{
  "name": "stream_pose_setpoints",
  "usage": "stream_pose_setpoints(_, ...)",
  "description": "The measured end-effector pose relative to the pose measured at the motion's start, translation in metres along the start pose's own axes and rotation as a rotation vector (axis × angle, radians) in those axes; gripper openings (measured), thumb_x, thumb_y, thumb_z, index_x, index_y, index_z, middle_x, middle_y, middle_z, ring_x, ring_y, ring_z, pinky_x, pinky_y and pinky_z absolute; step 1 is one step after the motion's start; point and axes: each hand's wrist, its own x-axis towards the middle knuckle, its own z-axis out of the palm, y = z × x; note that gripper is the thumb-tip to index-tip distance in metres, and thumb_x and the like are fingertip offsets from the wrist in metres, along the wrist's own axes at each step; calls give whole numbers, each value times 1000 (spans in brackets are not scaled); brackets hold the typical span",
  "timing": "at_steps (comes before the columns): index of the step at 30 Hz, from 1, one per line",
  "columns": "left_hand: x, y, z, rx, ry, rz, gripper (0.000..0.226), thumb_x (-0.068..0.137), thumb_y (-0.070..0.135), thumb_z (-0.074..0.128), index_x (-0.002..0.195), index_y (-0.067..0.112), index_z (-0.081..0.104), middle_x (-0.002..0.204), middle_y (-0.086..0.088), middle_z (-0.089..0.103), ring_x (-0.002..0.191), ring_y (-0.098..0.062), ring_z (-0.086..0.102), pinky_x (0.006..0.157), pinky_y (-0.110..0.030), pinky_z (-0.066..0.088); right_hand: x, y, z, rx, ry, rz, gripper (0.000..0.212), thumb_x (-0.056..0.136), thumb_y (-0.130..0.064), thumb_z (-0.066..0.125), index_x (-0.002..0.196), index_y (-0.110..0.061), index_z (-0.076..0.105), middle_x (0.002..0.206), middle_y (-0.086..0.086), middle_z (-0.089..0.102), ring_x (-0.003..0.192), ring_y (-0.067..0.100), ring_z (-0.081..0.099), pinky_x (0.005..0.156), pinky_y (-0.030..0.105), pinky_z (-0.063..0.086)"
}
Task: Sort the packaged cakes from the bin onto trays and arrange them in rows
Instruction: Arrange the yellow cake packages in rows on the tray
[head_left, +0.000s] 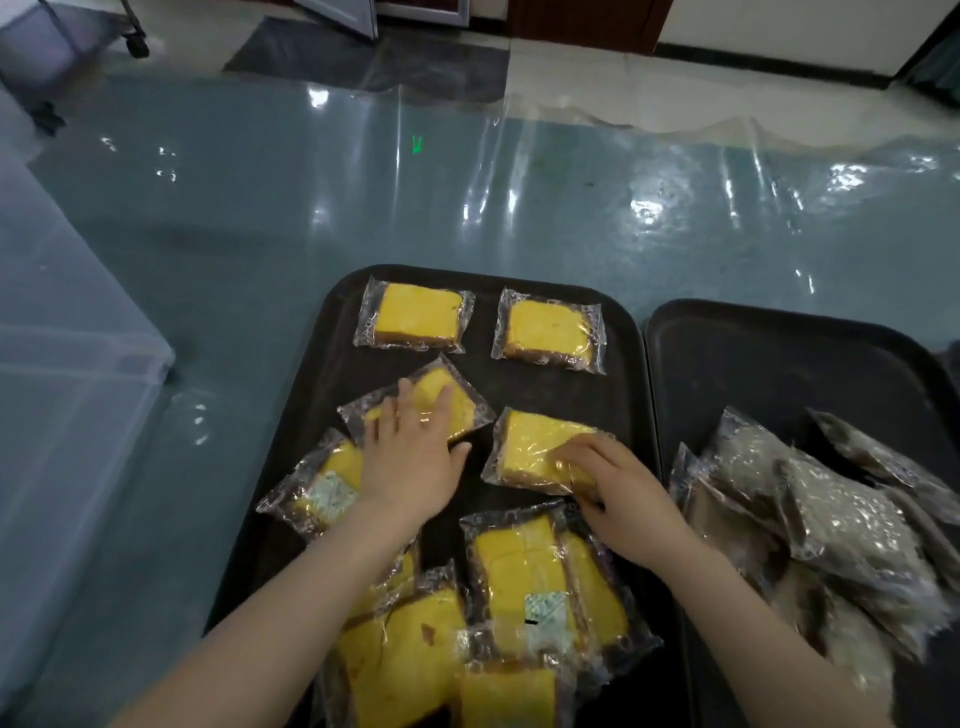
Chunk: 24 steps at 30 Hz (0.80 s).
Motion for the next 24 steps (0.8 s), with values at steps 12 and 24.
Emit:
stream_pose_setpoints(12,25,-35,-3,58,80,150,74,96,16,45,145,43,-3,153,-1,-21,137,-19,-24,109,-39,-13,32,-6,4,-445,2,78,59,94,-51,37,149,-33,24,161,-1,4,144,22,-17,113,46,-13)
stream_pose_setpoints(24,-65,-88,-10,-222,-115,-41,78,88,55,47,149,34,3,156,7,-13,143,-17,-11,116,-40,8,52,-1,25,-353,-284,55,67,76,-79,-6,131,-55,-35,149,-3,-41,129,26,-48,107,47,-27)
